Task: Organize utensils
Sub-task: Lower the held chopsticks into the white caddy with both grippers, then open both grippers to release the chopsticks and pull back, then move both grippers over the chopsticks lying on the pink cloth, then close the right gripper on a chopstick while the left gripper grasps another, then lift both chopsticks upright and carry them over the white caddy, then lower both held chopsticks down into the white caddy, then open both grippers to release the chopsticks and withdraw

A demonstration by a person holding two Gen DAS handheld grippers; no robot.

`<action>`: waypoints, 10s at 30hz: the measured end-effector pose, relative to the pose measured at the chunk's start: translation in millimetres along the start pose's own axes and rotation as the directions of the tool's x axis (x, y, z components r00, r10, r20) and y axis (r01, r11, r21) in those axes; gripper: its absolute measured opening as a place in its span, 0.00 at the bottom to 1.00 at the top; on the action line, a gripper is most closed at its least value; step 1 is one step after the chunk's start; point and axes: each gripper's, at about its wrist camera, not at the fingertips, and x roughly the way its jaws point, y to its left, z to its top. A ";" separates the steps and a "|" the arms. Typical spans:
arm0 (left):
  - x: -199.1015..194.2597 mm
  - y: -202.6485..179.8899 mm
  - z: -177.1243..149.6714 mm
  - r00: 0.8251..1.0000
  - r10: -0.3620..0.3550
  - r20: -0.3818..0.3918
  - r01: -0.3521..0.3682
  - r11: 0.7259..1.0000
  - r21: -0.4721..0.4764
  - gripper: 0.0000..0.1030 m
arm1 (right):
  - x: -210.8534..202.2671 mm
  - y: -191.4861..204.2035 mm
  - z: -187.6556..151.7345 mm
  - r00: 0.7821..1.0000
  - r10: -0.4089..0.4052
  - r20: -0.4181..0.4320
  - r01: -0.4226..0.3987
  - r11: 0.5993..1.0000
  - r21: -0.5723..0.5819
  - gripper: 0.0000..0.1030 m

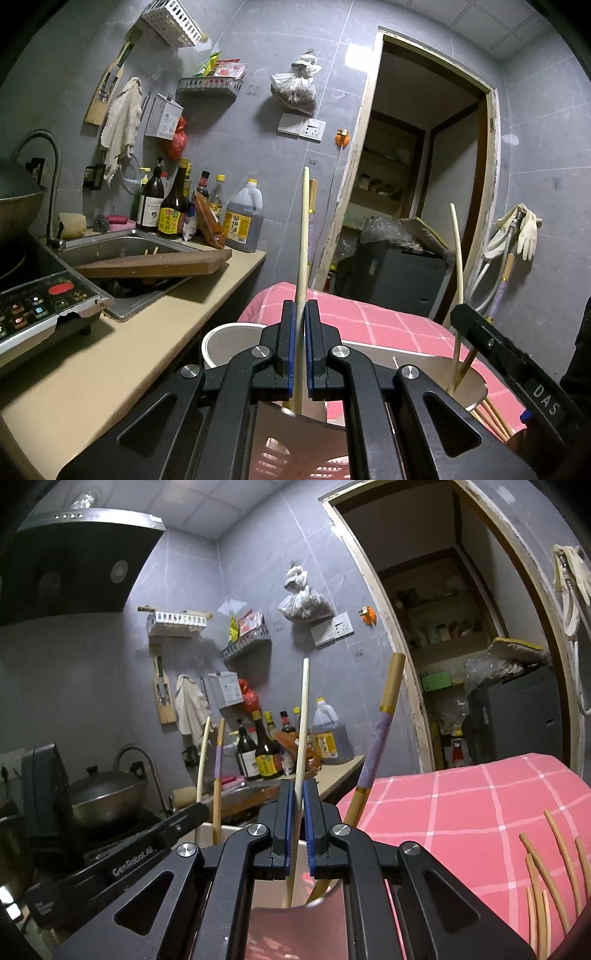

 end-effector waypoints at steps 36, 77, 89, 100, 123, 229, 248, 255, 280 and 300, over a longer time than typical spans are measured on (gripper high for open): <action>-2.7 1.4 -0.4 1.000 0.015 0.003 -0.015 1.000 0.004 0.03 | 4.6 4.3 -6.1 0.998 0.039 -0.042 -0.039 0.999 0.021 0.04; -73.4 -130.1 -6.4 0.961 -0.272 -0.046 0.275 0.957 0.093 0.93 | -220.3 -58.0 58.7 0.927 -0.374 0.035 0.375 0.920 -0.116 1.00; -25.6 -182.5 -55.1 0.923 -0.229 -0.311 0.279 0.952 0.127 0.93 | -208.0 -115.2 18.5 0.881 -0.439 -0.179 0.434 0.898 -0.065 1.00; 14.0 -204.5 -86.6 0.841 -0.197 -0.505 0.314 0.937 0.156 0.81 | -168.3 -160.7 -15.7 0.816 -0.383 -0.434 0.422 0.906 -0.005 0.69; 77.0 -227.9 -132.0 0.670 -0.114 -0.734 0.351 0.919 0.178 0.20 | -107.8 -188.2 -34.8 0.692 -0.274 -0.668 0.361 0.932 -0.009 0.15; -3.5 2.7 2.2 1.000 0.019 -0.004 -0.019 1.000 -0.002 0.03 | -2.9 0.1 -7.8 1.000 -0.011 -0.001 0.011 1.000 0.013 0.05; -3.8 1.7 -2.3 1.000 0.017 -0.017 -0.017 1.000 0.002 0.03 | -18.6 -2.9 -4.3 1.000 0.000 0.026 0.000 1.000 0.009 0.05; -4.3 2.5 -2.8 1.000 0.017 -0.016 -0.017 1.000 0.001 0.03 | -20.4 -1.0 -3.3 0.999 -0.018 0.043 0.018 1.000 0.001 0.05; -6.7 2.4 -4.1 1.000 0.020 -0.014 -0.020 1.000 0.005 0.05 | -15.4 -0.1 -8.0 0.998 -0.056 -0.029 0.054 0.998 -0.038 0.07; -55.6 -34.5 13.1 0.997 -0.061 0.057 0.060 0.998 0.009 0.72 | -106.9 -11.0 29.4 0.981 -0.144 0.132 0.153 0.986 -0.059 0.80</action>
